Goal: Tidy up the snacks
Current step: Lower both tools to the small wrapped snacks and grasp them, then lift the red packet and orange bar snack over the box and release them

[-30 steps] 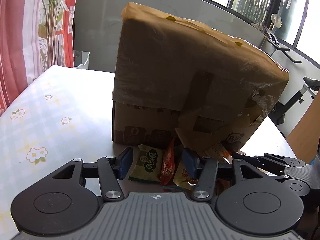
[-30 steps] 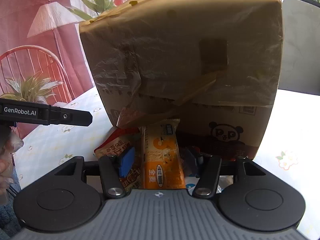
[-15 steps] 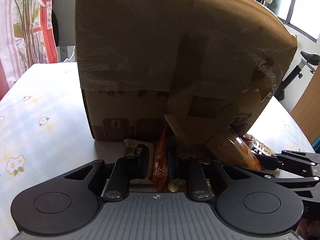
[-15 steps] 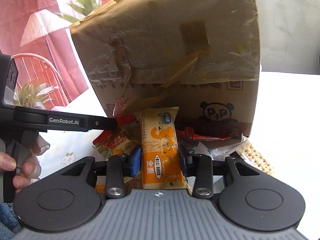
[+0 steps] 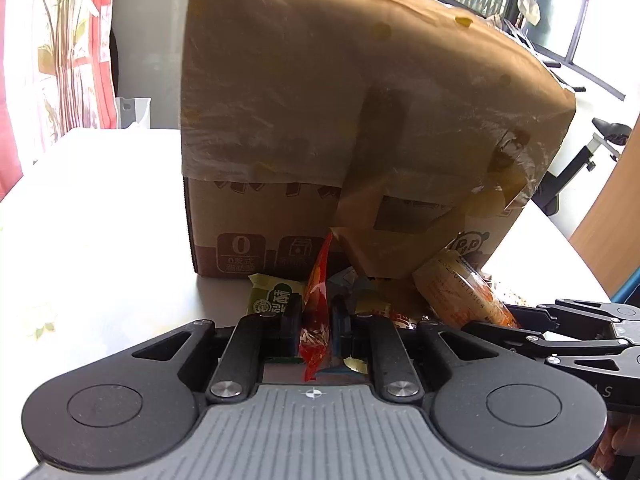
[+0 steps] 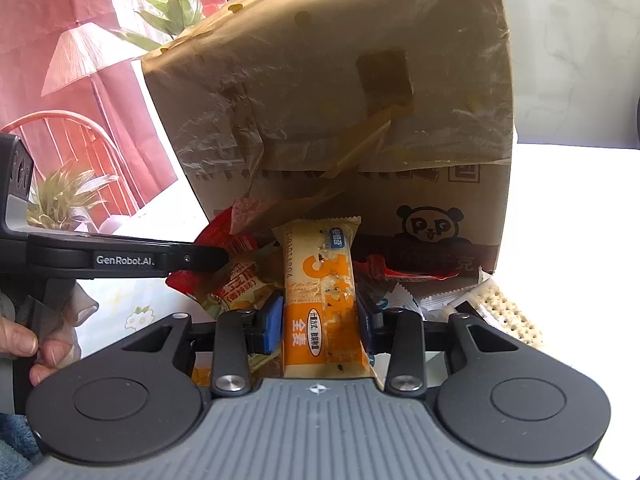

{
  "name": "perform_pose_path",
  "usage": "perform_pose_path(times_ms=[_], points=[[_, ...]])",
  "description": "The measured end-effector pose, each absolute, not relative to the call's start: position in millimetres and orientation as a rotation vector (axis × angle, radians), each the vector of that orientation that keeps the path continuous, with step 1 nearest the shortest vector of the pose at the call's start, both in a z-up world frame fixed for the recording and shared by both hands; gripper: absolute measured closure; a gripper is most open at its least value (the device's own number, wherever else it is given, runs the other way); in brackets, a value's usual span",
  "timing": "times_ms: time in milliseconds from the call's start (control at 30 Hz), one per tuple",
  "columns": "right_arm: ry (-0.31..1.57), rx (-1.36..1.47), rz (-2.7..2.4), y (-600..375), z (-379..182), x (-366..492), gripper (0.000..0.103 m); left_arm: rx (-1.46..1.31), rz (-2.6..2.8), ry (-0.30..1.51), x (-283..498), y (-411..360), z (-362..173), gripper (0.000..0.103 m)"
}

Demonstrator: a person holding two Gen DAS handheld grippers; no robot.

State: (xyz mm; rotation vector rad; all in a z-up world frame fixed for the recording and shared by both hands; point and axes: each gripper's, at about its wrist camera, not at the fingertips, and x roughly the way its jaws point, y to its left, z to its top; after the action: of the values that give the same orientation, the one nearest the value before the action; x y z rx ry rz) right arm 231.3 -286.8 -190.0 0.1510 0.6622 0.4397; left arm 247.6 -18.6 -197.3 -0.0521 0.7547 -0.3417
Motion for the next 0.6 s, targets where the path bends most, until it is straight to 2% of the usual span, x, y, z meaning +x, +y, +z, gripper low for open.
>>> perform_pose_path(times_ms=[267,600], points=[[0.649,0.148,0.458,-293,-182,216,0.064,-0.104,-0.304,0.712,224,16,-171,0.087],[0.581,0.126,0.511,-293,-162,191,0.064,-0.098,-0.304,0.610,204,21,-143,0.087]])
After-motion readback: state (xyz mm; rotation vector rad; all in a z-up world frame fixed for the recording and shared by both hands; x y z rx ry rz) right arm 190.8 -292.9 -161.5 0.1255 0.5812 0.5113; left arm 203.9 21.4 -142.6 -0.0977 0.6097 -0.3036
